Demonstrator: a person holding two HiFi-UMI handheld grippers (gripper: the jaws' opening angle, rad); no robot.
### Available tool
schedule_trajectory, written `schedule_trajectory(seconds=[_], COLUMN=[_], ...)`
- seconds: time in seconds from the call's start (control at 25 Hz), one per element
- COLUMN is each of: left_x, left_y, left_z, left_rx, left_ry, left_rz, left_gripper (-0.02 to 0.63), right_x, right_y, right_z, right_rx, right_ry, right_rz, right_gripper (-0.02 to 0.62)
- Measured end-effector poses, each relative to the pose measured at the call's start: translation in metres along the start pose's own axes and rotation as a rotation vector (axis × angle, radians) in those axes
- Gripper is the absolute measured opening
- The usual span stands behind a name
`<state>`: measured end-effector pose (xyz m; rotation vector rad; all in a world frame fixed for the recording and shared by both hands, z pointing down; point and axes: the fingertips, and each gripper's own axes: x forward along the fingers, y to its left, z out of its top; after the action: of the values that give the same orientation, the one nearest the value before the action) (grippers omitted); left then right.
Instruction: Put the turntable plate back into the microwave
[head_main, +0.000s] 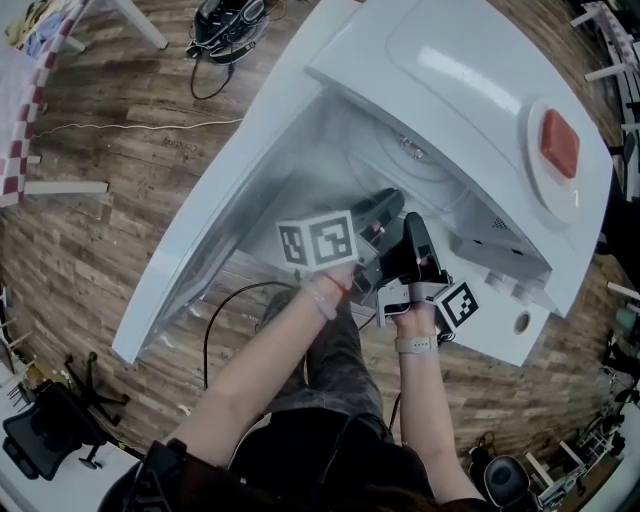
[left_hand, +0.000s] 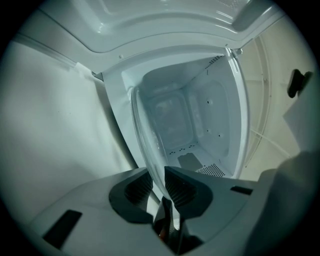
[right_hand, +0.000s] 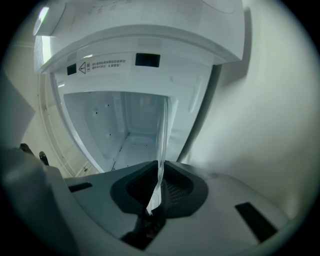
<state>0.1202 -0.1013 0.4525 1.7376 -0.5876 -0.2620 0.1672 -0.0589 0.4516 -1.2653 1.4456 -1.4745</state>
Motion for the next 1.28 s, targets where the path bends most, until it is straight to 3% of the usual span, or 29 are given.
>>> schedule_trajectory(seconds=[0.44, 0.96, 1.28], left_x=[-0.008, -0.003, 0.001], left_y=[-0.003, -0.003, -0.003], left_z=[-0.010, -0.011, -0.009], left_rx=[-0.005, 0.003, -0.013], left_ry=[0.043, 0.046, 0.052], left_rz=[-0.005, 0.004, -0.016], left_gripper=[0.069, 0.067, 0.067], right_x=[0.009, 0.009, 0.008], right_y=[0.000, 0.007, 0.007], right_z=[0.015, 0.017, 0.014], right_rx=[-0.013, -0.204, -0.196], right_ry=[-0.024, 0.005, 0.018], right_rz=[-0.022, -0.088, -0.074], right_gripper=[0.054, 0.058, 0.058])
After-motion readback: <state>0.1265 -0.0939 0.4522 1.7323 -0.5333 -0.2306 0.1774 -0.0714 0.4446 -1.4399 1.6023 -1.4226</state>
